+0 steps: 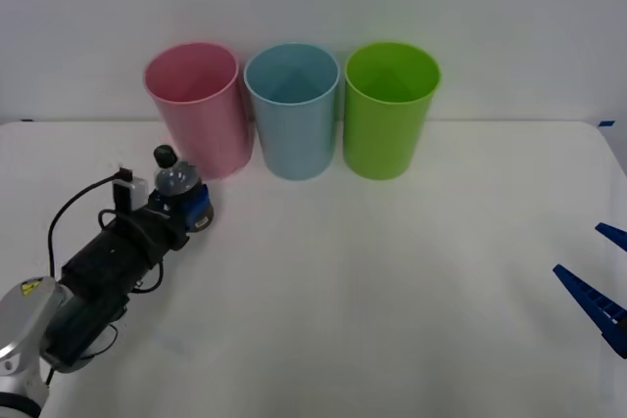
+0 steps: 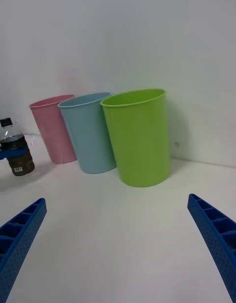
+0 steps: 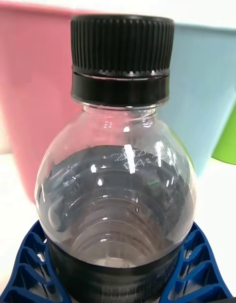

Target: Grasp the object on the table and drop it into the matching bin: aluminum can to the light blue bin, PET bottle to the pink bin.

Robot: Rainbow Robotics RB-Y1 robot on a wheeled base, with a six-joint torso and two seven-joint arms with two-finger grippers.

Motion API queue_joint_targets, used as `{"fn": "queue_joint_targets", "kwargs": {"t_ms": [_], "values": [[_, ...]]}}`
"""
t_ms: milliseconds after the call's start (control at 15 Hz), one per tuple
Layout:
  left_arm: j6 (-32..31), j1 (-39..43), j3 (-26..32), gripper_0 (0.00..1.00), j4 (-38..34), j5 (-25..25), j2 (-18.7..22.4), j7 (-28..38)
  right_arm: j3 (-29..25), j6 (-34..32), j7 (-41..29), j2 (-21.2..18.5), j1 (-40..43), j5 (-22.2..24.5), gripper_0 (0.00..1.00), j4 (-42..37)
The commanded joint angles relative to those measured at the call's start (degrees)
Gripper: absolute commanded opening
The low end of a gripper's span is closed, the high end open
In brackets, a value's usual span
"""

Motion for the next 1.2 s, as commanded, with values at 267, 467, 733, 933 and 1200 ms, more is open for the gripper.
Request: {"fn": "queue_joint_targets", "kwargs": {"t_ms": [267,467,733,933,1200], "values": [[0.1,12.6,5.4,0.0,-13.7,11.1,6.0,0.3,0.0,0.0,0.0,0.0,0.0,0.0,1.0,0.0],[1.9,17.9,8.9,0.0,-21.0,15.3,6.0,0.6,0.0,0.0,0.0,0.0,0.0,0.0,1.0,0.0],[9.3,18.4,10.1,0.0,-28.3,16.9,6.0,1.6,0.0,0.0,0.0,0.0,0.0,0.0,1.0,0.0],[12.7,13.6,9.9,0.0,-28.9,16.3,6.2,2.8,0.0,0.0,0.0,0.0,0.0,0.0,1.0,0.0],[18.8,7.4,6.8,0.0,-28.9,17.8,9.6,4.1,0.0,0.0,0.0,0.0,0.0,0.0,1.0,0.0]]}}
